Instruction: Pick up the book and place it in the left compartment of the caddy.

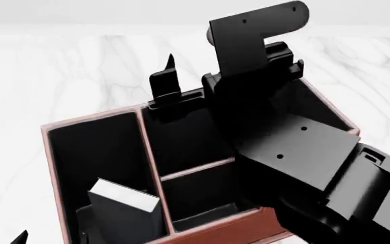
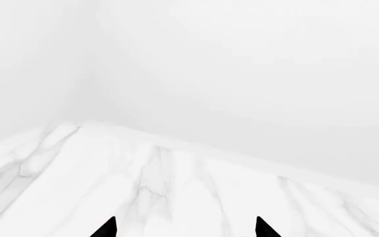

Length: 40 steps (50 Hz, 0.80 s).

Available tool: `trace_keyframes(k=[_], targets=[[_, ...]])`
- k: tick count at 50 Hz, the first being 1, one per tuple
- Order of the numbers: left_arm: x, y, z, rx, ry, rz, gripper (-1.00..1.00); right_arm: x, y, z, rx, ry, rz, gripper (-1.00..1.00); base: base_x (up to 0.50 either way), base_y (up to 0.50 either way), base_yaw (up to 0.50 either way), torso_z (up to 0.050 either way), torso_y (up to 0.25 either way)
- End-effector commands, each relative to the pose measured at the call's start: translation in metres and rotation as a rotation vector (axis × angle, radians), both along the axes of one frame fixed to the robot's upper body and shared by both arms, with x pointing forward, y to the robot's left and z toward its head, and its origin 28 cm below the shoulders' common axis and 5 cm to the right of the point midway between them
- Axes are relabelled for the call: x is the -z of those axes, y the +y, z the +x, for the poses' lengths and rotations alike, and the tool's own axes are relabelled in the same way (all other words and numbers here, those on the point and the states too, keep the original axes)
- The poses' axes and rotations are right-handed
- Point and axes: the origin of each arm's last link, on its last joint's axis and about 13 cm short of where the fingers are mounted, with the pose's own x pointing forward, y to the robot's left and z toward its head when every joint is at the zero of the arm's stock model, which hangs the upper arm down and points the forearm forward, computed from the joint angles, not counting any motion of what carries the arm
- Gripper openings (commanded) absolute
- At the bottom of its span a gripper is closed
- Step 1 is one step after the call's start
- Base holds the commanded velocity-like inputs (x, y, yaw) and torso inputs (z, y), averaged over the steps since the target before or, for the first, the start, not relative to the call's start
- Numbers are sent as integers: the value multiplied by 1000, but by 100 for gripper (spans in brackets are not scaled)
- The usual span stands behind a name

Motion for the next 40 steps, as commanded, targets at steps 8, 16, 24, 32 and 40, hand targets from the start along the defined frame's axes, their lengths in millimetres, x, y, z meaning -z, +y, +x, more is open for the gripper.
trace_keyframes(k=[8, 16, 24, 32, 40], targets=[[-55, -1, 5, -66, 21, -18, 100, 13, -23, -49, 103, -86, 78, 100, 0, 0, 0, 0, 0], [-155, -3, 45, -78, -97, -98, 100, -8, -24, -45, 123, -126, 50, 100, 0, 0, 0, 0, 0], [-207, -7, 70, -79, -201, -87, 100, -27, -26, -38, 146, -146, 16, 100, 0, 0, 0, 0, 0], [-240, -11, 85, -73, -278, -74, 100, -43, -24, -34, 154, -180, 6, 100, 0, 0, 0, 0, 0], [-262, -12, 86, -83, -310, -92, 100, -54, -23, -33, 159, -205, -5, 100, 0, 0, 0, 0, 0]])
